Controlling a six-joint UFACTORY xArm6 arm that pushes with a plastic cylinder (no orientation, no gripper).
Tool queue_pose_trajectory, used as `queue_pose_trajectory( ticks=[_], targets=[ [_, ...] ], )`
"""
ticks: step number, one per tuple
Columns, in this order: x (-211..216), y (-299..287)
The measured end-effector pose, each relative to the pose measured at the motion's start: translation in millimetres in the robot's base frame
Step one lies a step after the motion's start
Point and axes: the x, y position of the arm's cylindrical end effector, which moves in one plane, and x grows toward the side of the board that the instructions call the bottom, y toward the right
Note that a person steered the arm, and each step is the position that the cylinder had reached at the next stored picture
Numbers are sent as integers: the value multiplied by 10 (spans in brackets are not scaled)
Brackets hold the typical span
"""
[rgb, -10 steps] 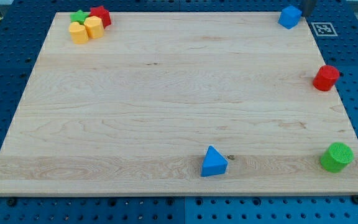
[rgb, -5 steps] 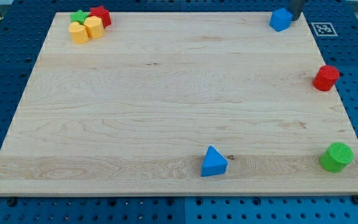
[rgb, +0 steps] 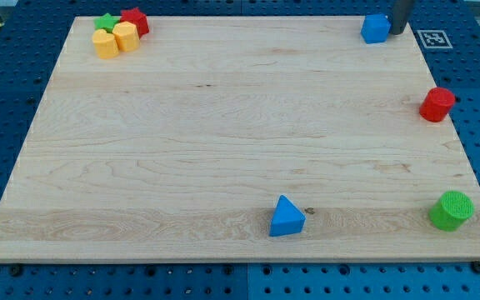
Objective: Move the blue cube to the top center of the board
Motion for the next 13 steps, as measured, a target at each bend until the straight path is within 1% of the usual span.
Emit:
queue_pose_trajectory(
  ticks=[3,6,9,13],
  targets=[
    [9,-91],
    [9,-640],
    [10,-1029],
    [10,-1152]
  ],
)
